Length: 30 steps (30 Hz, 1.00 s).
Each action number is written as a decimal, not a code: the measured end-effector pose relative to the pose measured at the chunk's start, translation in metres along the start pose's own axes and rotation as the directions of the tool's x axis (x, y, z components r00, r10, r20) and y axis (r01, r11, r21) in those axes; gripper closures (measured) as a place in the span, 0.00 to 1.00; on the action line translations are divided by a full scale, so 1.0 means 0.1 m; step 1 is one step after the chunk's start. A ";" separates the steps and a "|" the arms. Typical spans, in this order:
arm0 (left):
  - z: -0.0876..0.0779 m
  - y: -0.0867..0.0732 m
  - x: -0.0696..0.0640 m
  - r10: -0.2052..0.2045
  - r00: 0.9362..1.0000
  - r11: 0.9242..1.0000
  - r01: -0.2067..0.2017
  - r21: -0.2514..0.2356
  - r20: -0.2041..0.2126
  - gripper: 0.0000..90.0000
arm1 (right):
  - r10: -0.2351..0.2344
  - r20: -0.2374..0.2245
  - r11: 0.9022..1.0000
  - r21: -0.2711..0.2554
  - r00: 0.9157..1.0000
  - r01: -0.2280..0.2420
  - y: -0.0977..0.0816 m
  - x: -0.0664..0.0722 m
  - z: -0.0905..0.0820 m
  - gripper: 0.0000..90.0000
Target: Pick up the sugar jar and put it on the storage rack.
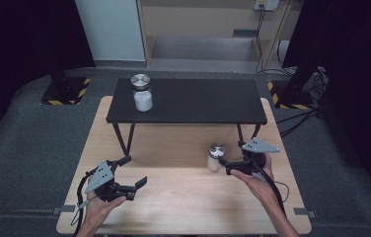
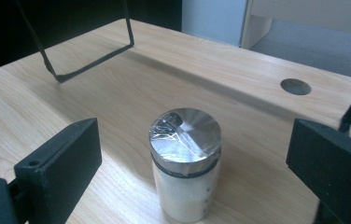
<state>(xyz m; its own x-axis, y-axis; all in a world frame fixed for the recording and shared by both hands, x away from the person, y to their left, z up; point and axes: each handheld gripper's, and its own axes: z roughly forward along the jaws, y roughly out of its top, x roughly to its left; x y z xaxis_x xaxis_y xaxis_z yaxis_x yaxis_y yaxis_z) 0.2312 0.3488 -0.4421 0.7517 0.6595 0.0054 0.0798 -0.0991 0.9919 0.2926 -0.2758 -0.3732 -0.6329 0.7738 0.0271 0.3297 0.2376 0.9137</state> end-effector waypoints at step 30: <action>0.02 0.00 0.00 0.008 1.000 1.000 -0.008 0.011 0.010 0.06 | -0.037 0.016 0.998 0.046 0.999 0.036 -0.16 0.03 0.62 0.37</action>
<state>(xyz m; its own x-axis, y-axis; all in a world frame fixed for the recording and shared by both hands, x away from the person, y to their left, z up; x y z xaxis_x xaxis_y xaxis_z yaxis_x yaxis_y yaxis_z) 0.2329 0.3471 -0.4424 0.7591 0.6509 0.0118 0.0813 -0.1127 0.9903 0.3288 -0.2416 -0.4128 -0.6336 0.7736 -0.0132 0.3382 0.2923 0.8945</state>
